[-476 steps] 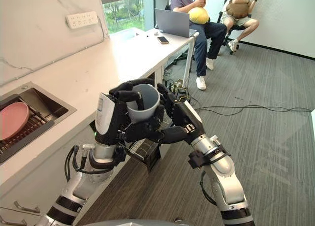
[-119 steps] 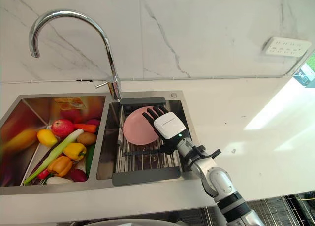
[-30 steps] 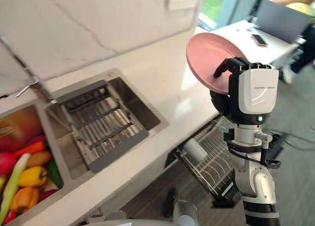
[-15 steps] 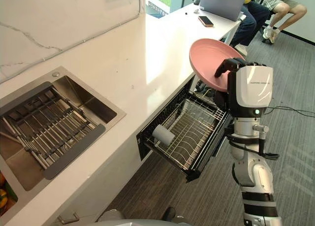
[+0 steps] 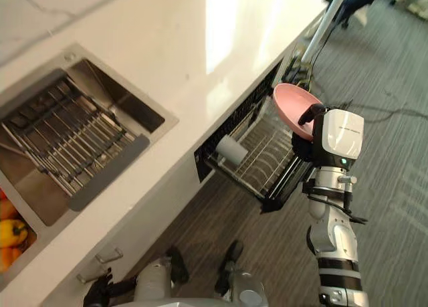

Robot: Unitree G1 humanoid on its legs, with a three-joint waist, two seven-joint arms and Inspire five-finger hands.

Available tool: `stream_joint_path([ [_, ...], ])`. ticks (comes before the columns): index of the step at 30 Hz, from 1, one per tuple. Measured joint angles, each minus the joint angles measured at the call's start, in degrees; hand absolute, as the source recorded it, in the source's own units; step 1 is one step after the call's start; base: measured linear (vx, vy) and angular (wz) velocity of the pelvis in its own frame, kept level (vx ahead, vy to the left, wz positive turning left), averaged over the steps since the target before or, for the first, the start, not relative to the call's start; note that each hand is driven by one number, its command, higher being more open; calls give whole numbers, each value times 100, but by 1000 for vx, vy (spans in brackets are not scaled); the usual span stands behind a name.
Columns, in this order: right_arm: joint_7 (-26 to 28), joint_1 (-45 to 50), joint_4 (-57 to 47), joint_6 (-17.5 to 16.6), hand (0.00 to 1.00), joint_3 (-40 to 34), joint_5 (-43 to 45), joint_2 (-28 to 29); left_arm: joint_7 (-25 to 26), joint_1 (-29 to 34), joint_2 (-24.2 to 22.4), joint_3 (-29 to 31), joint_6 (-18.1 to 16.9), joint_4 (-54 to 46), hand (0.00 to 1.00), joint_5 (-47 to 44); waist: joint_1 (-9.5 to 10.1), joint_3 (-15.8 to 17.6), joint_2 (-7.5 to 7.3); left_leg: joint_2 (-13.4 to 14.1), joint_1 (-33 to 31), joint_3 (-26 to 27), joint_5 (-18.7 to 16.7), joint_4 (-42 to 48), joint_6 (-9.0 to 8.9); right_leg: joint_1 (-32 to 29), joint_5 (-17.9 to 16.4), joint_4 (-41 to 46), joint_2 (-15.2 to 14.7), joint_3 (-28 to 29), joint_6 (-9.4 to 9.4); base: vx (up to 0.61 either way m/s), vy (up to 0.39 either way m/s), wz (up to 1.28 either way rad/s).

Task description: Walk over to the sink, pick up the cup, carry it to the dishwasher, place the cup inside the dishwasher, then close the dishwasher door

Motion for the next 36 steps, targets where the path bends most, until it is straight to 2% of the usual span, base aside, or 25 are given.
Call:
stream_joint_path([
  [3,-197,-291,173,242,0,21,200,2,108,-287,4,-145,-156,-104,100,-34,82,294,33,-29,-376,-185,9,159,81,-237,95,1,-23,-61,-18,-30,118,19],
  [10,-596,-796,313,531,0,83,859,-5,267,-604,6,-384,-291,-230,100,-39,171,651,31,-216,-747,-563,39,159,136,-522,192,1,-119,-27,33,12,126,10],
  [14,-630,-1088,1020,726,0,235,1091,-30,252,-856,12,-416,-294,-263,100,-79,245,791,33,-318,-932,-614,95,107,229,-686,240,0,-199,-50,62,-7,102,10],
  [18,-631,-1392,1716,834,0,261,1601,-119,241,-938,23,-576,-289,-439,100,-146,275,847,37,-412,-1132,-687,139,99,298,-843,284,-1,-270,-78,94,8,139,13],
  [21,-631,-1697,2209,839,0,261,2042,-416,188,-1088,25,-617,-260,-459,100,-155,317,914,60,-480,-1207,-761,174,67,350,-892,308,-4,-320,-78,119,9,115,11],
  [29,-733,-2200,2877,843,0,298,2545,-757,67,-1206,30,-628,-185,-481,100,-215,342,949,109,-496,-1296,-769,188,85,369,-968,338,-28,-341,-69,118,9,102,2],
  [30,-752,-2230,2962,850,100,298,2665,-768,50,-1219,31,-630,-161,-480,100,-230,343,953,116,-494,-1305,-772,188,94,369,-974,340,-28,-340,-69,117,20,94,-1],
  [36,-760,-2284,3119,889,100,297,2900,-773,2,-1277,67,-629,-39,-487,100,-312,347,956,123,-463,-1336,-782,188,132,369,-997,355,-22,-316,-54,99,17,83,-2],
])
